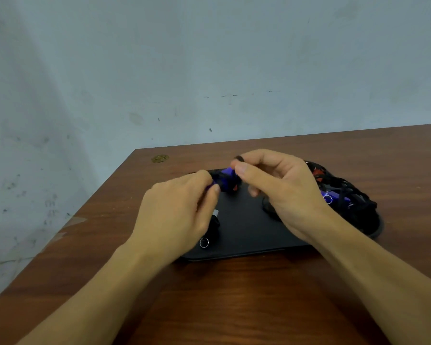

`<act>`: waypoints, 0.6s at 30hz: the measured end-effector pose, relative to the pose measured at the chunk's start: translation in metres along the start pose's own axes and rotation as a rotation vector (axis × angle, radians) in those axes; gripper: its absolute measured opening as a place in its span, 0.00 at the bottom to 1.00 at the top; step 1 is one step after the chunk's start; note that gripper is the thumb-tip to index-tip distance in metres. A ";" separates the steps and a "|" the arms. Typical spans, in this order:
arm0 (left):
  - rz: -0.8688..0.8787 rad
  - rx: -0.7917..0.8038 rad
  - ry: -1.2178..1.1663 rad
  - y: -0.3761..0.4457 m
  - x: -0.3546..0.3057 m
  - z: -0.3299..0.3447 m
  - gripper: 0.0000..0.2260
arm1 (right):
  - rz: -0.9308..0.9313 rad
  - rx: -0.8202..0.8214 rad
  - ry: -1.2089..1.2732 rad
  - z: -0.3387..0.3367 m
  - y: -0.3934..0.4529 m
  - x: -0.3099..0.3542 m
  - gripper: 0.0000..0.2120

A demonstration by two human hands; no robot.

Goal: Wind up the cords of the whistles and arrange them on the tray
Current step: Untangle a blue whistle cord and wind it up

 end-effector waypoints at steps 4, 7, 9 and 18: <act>0.156 -0.016 0.200 -0.003 -0.023 -0.005 0.11 | -0.064 0.044 -0.254 0.005 -0.004 0.000 0.10; 0.279 -0.095 0.336 -0.006 -0.036 -0.013 0.10 | -0.110 0.075 -0.434 0.008 -0.005 0.002 0.12; 0.312 -0.141 0.345 -0.008 -0.040 -0.018 0.11 | -0.084 0.067 -0.388 0.006 -0.004 0.002 0.11; -0.150 -0.190 -0.466 -0.004 -0.003 -0.017 0.17 | 0.117 0.026 0.253 0.023 -0.009 -0.008 0.13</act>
Point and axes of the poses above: each hand's wrist, its own y-axis towards the middle knuckle, its own z-axis out of the palm, x = y × z, the point moved 10 cm from there along y, towards the middle knuckle, and after that the axes turned 1 degree about -x, right-handed, at the moved point
